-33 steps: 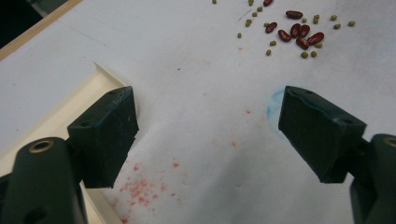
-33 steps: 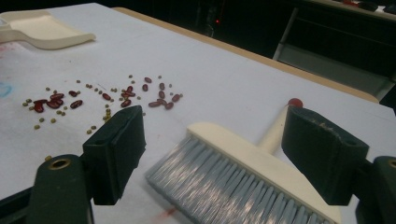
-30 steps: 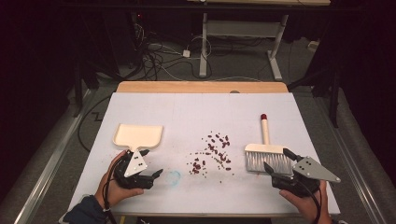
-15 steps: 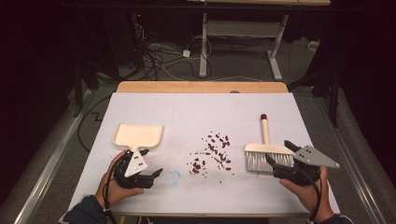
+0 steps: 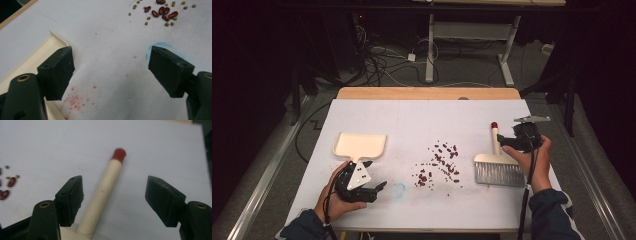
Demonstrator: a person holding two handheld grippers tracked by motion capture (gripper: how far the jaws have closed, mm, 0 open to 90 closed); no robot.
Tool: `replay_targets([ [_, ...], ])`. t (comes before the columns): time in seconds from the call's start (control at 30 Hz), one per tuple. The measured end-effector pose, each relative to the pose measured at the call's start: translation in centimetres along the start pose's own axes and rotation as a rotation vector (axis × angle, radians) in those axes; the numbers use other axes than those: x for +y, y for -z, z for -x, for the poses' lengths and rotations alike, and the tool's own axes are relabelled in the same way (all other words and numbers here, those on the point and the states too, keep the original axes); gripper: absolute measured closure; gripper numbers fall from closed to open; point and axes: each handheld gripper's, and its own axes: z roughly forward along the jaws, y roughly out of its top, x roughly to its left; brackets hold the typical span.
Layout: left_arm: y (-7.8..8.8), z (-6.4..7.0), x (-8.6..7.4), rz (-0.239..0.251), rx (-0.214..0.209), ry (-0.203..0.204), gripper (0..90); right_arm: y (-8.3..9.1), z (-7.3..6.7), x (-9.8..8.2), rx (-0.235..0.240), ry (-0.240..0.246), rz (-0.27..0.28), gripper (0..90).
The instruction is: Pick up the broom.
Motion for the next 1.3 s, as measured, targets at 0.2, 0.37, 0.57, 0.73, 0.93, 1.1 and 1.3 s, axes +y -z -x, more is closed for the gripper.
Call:
replay_targets([
  [0.2, 0.0, 0.3, -0.3, -0.026, 0.003, -0.004, 20.9, -3.0, -0.4, 0.2, -0.024, 0.021, -0.107, 35.2],
  [0.37, 0.3, 0.3, -0.7, -0.035, 0.013, 0.005, 20.9, -4.8, -0.5, -0.2, 0.003, 0.016, -0.184, 39.7],
  [0.57, 0.3, 0.1, -0.9, -0.050, 0.009, 0.018, 20.9, -5.2, -1.3, 0.3, 0.033, 0.075, -0.192, 57.6],
  [0.73, -0.1, 0.1, -0.8, -0.056, 0.004, 0.007, 20.9, -5.1, -1.3, 0.1, 0.040, 0.057, -0.176, 58.9],
  [0.93, -0.4, 0.1, -0.6, -0.059, -0.006, 0.002, 20.9, -5.0, -2.2, 0.0, 0.027, 0.104, -0.158, 70.1],
  [1.1, -0.6, 0.1, -0.5, -0.061, -0.015, -0.004, 21.1, -4.9, -2.0, -0.3, 0.040, 0.094, -0.139, 70.2],
  [1.3, -0.6, 0.1, -0.4, -0.056, -0.018, -0.007, 21.4, -4.3, -1.5, -0.5, 0.069, 0.069, -0.095, 70.2],
])
